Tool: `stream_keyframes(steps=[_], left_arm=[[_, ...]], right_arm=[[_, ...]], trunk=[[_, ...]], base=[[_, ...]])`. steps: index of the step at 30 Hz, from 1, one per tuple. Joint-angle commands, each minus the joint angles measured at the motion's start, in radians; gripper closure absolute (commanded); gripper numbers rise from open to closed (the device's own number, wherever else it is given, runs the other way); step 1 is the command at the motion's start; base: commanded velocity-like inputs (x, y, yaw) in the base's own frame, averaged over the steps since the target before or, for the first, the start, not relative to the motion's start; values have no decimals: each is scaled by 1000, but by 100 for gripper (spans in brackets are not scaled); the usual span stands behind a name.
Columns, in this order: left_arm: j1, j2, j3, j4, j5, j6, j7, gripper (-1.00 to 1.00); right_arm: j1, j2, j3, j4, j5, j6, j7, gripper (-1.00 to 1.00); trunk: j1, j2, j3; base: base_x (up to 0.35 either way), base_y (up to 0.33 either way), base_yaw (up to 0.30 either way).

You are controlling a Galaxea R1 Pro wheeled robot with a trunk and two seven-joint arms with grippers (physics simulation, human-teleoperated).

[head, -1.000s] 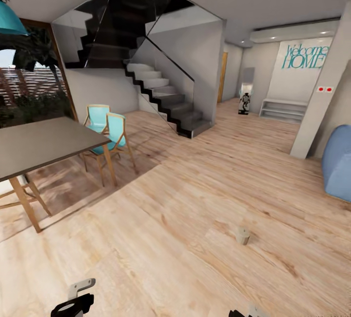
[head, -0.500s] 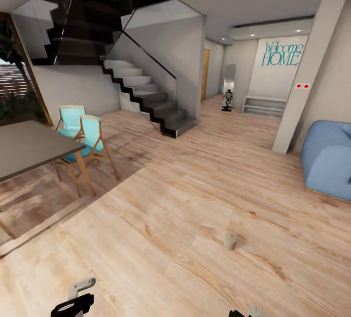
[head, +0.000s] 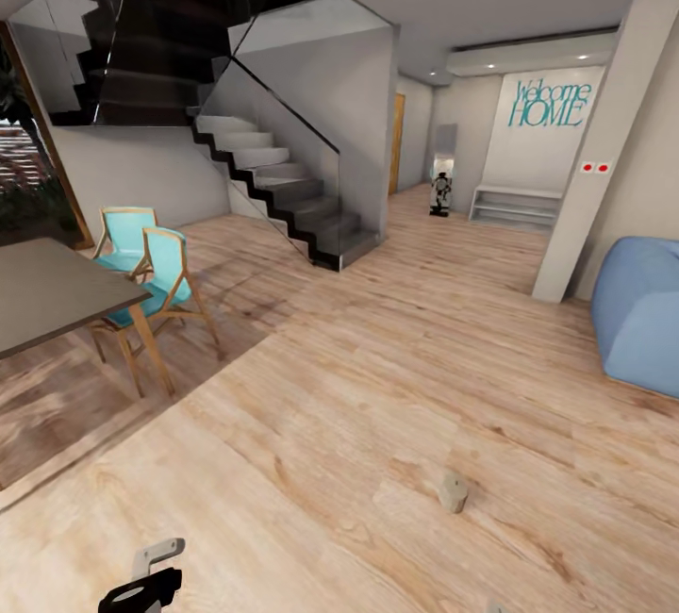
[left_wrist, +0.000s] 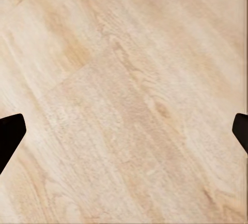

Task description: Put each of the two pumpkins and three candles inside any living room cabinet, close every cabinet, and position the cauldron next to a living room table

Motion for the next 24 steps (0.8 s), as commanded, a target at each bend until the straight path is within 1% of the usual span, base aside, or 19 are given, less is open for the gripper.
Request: stream_keyframes(steps=[1, 9, 13, 19, 24], left_arm=[[0, 0, 0, 0, 0, 0, 0, -100], [0, 0, 0, 0, 0, 0, 0, -100], [0, 0, 0, 0, 0, 0, 0, -100], [0, 0, 0, 0, 0, 0, 0, -100], [0, 0, 0, 0, 0, 0, 0, -100]], right_arm=[[0, 0, -1, -1, 0, 1, 0, -100], [0, 1, -4, -2, 0, 0, 0, -100], [0, 2, -2, -2, -1, -45, 0, -100], [0, 2, -2, -2, -1, -50, 0, -100], [0, 2, -2, -2, -2, -49, 0, -100]], trunk=[[0, 0, 0], [0, 0, 0], [0, 0, 0], [0, 0, 0], [0, 0, 0]], base=[[313, 0, -86], [313, 0, -203], [313, 0, -39], [313, -24, -2], [307, -123, 0]])
